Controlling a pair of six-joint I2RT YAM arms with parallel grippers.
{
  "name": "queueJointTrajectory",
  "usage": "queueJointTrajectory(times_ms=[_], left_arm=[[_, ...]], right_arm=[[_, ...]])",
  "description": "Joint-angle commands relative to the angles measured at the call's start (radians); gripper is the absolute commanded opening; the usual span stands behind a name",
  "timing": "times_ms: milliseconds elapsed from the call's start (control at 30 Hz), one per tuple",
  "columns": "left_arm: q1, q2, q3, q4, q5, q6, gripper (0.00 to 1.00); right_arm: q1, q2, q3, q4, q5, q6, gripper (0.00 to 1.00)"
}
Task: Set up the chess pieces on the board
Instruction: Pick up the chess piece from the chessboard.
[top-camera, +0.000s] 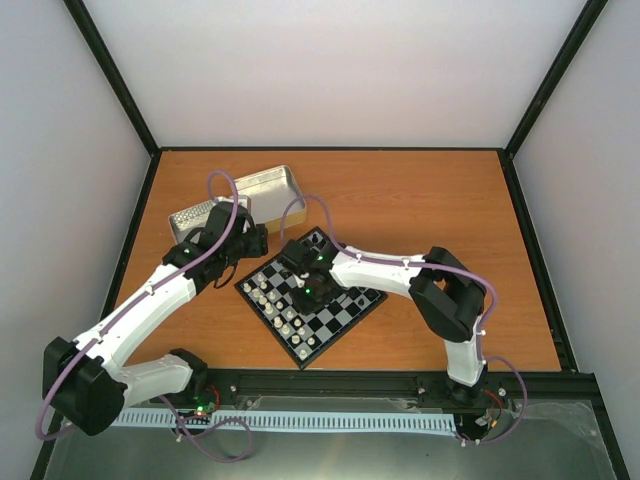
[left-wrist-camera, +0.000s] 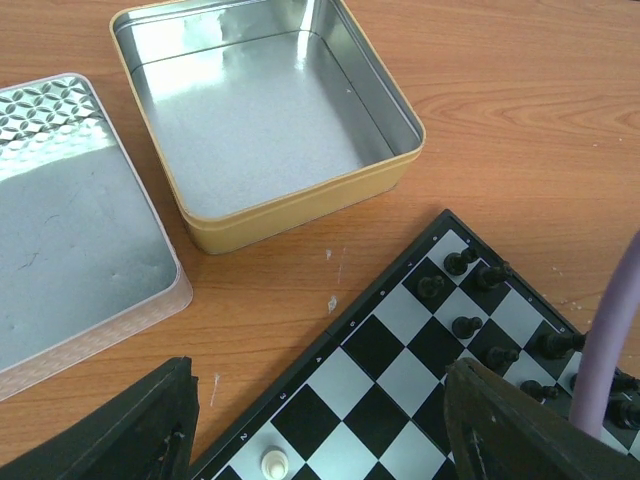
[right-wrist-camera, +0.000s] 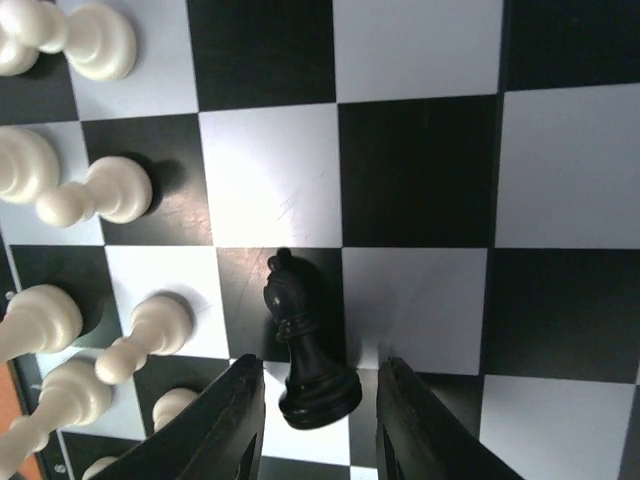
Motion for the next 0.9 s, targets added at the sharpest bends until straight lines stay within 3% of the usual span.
queueJointTrajectory(times_ms=[0,300,500,767,867], left_arm=[[0.006,-0.006,0.017,0.027,-0.004,-0.001,0.68],[0.006,-0.034,0.012,0.016,-0.027,-0.011,0.69],[0.005,-0.065,0.006,0.001,-0.072,-0.038,0.70],[0.006,-0.099,0.003,-0.032,-0.101,-0.082,0.71],[0.006,-0.111,-0.009,-0.042,-0.084,-0.108,0.72]], right_arm=[[0.015,0.036,0.035,-0.043,0.078,-0.020,0.32],[0.020,0.058,0.044,-0.040,0.094,-0.035,0.25],[0.021,0.063,0.049,-0.036,0.114,-0.057,0.33],[0.021,0.055,0.043,-0.036,0.129,-0.062,0.17],[0.021,0.023,0.021,-0.005,0.163,-0.039,0.17]])
